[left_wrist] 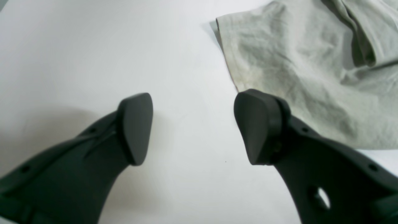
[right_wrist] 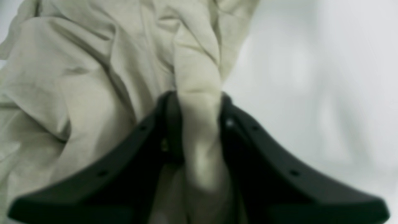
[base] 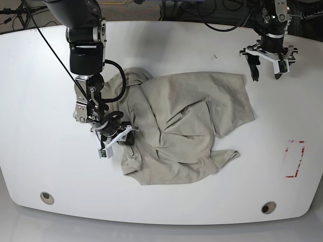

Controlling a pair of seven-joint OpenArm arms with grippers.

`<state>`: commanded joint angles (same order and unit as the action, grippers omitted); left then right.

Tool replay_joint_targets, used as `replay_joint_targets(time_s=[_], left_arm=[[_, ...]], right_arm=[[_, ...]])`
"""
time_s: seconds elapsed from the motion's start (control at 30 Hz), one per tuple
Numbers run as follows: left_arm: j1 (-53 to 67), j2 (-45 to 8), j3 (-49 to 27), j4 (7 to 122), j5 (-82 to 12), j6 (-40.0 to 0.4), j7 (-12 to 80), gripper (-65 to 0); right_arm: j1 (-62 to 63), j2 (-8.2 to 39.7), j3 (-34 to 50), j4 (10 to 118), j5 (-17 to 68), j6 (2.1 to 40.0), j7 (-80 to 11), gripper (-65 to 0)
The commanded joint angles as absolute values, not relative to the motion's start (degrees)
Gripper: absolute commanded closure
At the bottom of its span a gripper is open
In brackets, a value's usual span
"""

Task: Fold the T-shirt properly
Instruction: 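Grasp the opposite T-shirt edge with the left gripper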

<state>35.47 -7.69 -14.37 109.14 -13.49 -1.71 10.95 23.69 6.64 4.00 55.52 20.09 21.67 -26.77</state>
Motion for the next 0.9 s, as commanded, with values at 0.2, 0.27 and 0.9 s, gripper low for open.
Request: replay_joint_targets(time_s=[0.2, 0.27, 0.9], left_arm=[[34.59, -7.78, -10.51, 109.14, -13.76, -1.71, 15.43, -42.9], [32.84, -7.60, -9.36, 109.14, -13.76, -1.71, 18.42, -45.1], [25.71, -2.59, -7.78, 104.13, -13.76, -1.63, 25.80, -56.2]], right_arm=[[23.69, 8.40, 4.18, 55.60, 20.35, 21.67, -26.86, -9.4], [23.69, 8.48, 4.18, 55.60, 20.35, 21.67, -26.86, -9.4], [22.46, 8.57, 4.26, 57.98, 20.18, 21.76, -26.86, -9.2]])
